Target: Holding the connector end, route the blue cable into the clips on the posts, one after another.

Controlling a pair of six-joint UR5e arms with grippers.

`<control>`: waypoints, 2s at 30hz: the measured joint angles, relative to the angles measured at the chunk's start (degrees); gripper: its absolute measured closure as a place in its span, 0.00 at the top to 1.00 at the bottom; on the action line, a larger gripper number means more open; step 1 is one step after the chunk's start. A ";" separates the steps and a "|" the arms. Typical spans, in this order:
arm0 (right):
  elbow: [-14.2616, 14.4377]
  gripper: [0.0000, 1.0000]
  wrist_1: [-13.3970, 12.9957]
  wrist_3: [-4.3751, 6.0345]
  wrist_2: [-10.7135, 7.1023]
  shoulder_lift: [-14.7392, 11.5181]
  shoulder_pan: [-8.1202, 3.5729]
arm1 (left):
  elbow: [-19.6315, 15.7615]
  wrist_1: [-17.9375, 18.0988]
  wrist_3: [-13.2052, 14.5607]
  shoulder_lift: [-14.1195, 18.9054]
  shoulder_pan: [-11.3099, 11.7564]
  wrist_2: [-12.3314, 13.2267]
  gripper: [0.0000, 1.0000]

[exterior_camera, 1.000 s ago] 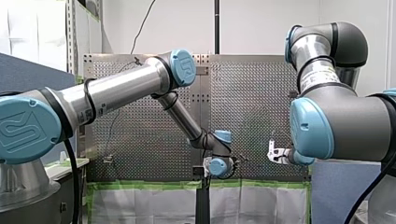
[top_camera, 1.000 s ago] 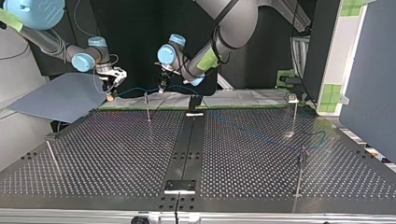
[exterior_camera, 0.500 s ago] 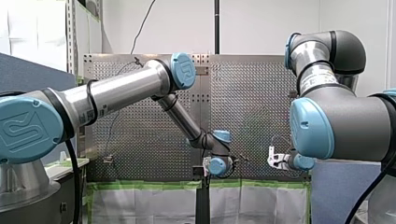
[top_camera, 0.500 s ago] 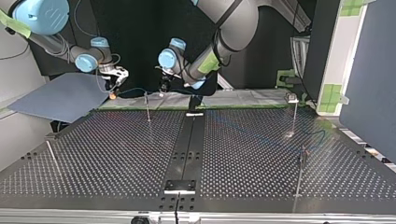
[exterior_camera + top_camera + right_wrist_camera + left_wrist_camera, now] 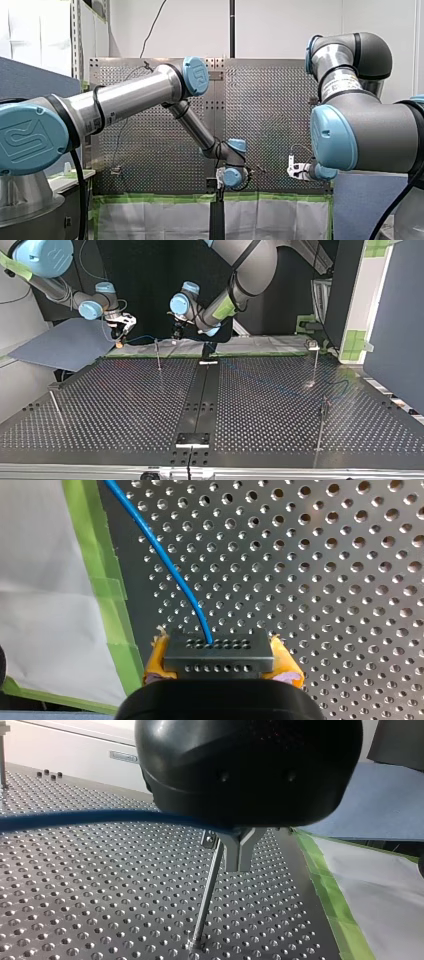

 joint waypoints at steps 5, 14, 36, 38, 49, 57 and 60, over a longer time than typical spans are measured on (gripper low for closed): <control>-0.17 0.00 0.38 -0.32 -0.06 -0.06 -0.48 | 0.01 -0.12 0.09 0.00 0.00 0.23 0.02; -1.13 0.00 0.60 -0.21 -0.51 -0.08 -0.88 | 0.01 -0.13 -0.11 -0.12 0.13 3.96 0.02; -3.10 0.00 0.69 0.02 -1.68 -0.08 -0.93 | 8.58 -6.60 -2.70 -4.49 2.20 3.90 0.02; -3.26 0.00 0.64 0.19 -1.63 -0.09 -0.96 | 9.59 -6.87 -2.75 -4.48 2.38 3.96 0.02; -4.79 0.00 0.15 2.29 -1.08 -0.09 -1.13 | 12.66 -7.34 -2.82 -4.48 3.23 4.25 0.02; -5.90 0.00 -0.31 4.96 -0.07 -0.04 -0.70 | 12.83 -8.95 -2.44 -4.52 3.31 3.22 0.02; -5.92 0.00 -0.40 5.11 -0.15 -0.02 -0.43 | 12.83 -9.17 -2.11 -4.59 2.54 3.38 0.02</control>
